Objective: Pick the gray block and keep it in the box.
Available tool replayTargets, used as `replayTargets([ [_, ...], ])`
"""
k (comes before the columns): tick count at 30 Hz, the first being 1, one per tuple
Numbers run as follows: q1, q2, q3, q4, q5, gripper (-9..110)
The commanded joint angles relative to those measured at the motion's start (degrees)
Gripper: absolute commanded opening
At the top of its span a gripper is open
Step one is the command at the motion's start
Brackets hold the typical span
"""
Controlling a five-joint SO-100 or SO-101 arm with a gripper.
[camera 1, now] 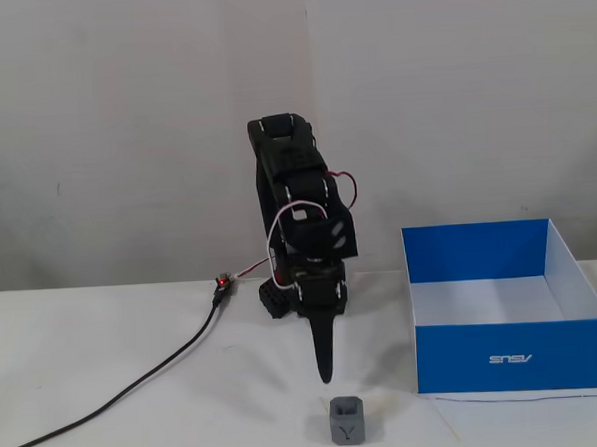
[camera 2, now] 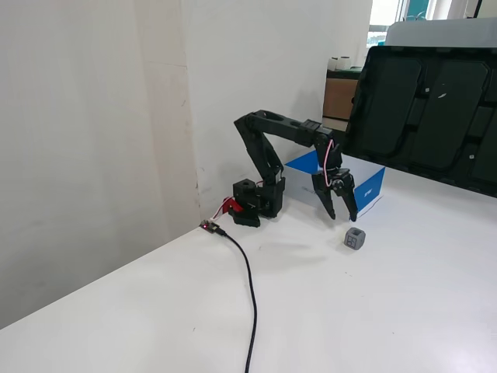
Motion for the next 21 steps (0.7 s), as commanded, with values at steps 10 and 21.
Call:
replayTargets([
  [10,-1.93,-9.93,-6.77,-5.62,1.67,25],
  [21,-2.46,-19.34,-11.6,-7.47,1.85,26],
])
